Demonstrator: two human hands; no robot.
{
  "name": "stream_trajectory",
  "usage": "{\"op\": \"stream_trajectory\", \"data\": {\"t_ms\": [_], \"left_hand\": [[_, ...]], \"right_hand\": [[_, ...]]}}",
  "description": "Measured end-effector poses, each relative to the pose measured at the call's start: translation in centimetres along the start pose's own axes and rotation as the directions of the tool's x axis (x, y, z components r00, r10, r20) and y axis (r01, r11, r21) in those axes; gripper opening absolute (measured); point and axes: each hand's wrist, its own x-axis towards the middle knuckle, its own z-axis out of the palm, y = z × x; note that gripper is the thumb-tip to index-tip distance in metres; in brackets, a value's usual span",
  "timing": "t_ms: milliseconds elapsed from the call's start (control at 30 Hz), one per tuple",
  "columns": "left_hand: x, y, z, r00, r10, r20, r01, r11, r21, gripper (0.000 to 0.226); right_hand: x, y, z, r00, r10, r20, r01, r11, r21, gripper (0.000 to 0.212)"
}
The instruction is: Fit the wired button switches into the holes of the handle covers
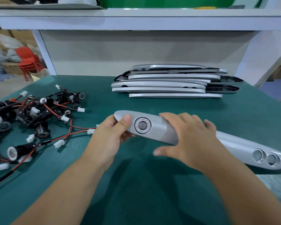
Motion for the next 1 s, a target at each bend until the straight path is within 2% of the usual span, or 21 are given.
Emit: {"op": "stream_trajectory", "data": {"t_ms": [100,167,267,333,367,433,533,667,767,867,933,1000], "left_hand": [[0.9,0.0,-1.4,0.993,-0.040,-0.111,0.042,0.999,0.018,0.013],[1.5,0.0,-2.3,0.986,-0.037,-0.165,0.051,0.996,0.077,0.011],[1.9,-0.3,-3.0,0.983,-0.027,-0.181,0.053,0.988,0.143,0.031],[1.6,-0.5,-3.1,0.991,-0.028,-0.129,0.053,0.980,0.194,0.056],[1.5,-0.6,-3.1,0.995,-0.032,-0.091,0.053,0.968,0.246,0.071],[1.3,-0.9,-3.0,0.998,-0.014,-0.062,0.036,0.928,0.371,0.080],[1.5,-1.0,-2.7,0.989,0.080,-0.124,-0.018,0.899,0.437,0.068],[1.9,-1.3,-2.5,0.971,0.191,-0.144,-0.098,0.865,0.492,0.046],[1.6,-1.2,-2.5,0.978,0.163,-0.128,-0.087,0.884,0.459,0.050],[0.4,-0.3,-2.6,0.989,0.116,-0.091,-0.078,0.935,0.347,0.051],[-1.0,0.8,-2.4,0.992,0.126,-0.031,-0.116,0.969,0.219,0.043],[-2.5,2.3,-1.4,0.979,0.196,0.048,-0.201,0.970,0.140,0.033]], "right_hand": [[-0.9,3.5,0.2,0.983,0.147,0.108,-0.136,0.985,-0.109,0.089],[-1.6,6.4,-0.3,0.957,0.254,0.137,-0.234,0.961,-0.148,0.084],[-2.8,9.9,-0.7,0.947,0.302,0.108,-0.280,0.943,-0.181,0.079],[-3.7,11.1,-0.7,0.953,0.295,0.068,-0.277,0.940,-0.200,0.079],[-4.1,11.5,-0.6,0.958,0.285,0.031,-0.274,0.941,-0.196,0.081],[-4.7,11.7,-0.7,0.962,0.269,-0.045,-0.272,0.947,-0.172,0.080],[-5.0,11.6,-0.9,0.965,0.245,-0.093,-0.257,0.953,-0.161,0.071],[-4.6,11.1,-0.8,0.970,0.239,-0.054,-0.244,0.960,-0.135,0.065],[-4.8,10.8,-1.1,0.967,0.239,-0.083,-0.247,0.963,-0.105,0.071],[-5.7,10.6,-2.0,0.949,0.197,-0.247,-0.218,0.974,-0.061,0.078],[-7.0,10.8,-2.9,0.920,0.159,-0.357,-0.197,0.978,-0.073,0.076],[-9.0,11.5,-4.0,0.891,0.181,-0.416,-0.214,0.976,-0.034,0.078]]}}
